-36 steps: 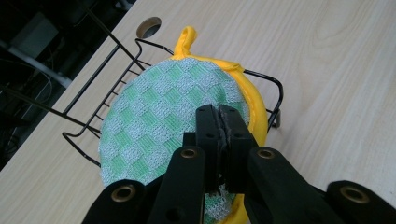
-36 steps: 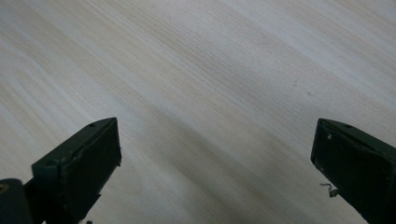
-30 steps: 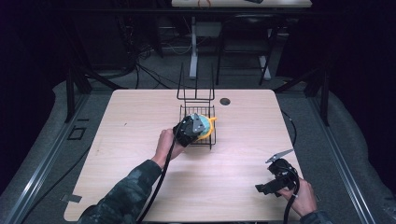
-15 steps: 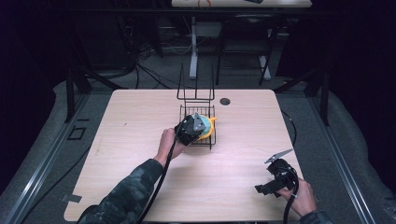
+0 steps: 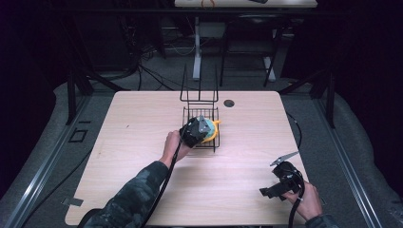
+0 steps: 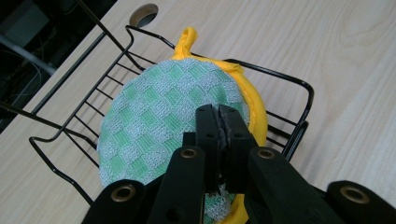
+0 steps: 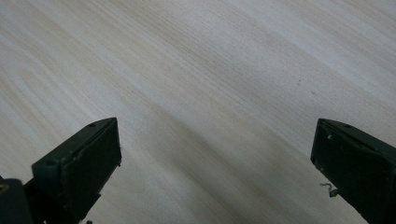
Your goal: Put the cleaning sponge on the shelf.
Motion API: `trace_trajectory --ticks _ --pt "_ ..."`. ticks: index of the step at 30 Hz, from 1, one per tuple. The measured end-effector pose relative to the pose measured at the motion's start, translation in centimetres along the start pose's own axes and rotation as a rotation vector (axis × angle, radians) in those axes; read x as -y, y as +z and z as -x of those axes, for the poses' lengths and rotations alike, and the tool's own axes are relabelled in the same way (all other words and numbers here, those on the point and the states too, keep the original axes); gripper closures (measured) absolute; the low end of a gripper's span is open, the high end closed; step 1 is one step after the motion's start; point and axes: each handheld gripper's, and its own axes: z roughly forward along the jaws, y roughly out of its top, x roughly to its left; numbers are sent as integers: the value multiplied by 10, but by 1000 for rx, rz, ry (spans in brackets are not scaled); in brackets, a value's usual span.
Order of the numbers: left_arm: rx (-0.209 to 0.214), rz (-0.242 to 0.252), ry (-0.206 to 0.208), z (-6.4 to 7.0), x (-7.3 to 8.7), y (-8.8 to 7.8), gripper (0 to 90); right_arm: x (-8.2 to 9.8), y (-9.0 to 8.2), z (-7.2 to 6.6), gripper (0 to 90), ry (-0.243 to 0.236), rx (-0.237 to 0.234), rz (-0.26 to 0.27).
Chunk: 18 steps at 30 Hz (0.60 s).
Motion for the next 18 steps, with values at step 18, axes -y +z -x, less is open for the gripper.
trace_trajectory --ticks 18 --pt "-3 -3 -38 -5 -1 12 877 0 -1 0 11 -2 -5 4"
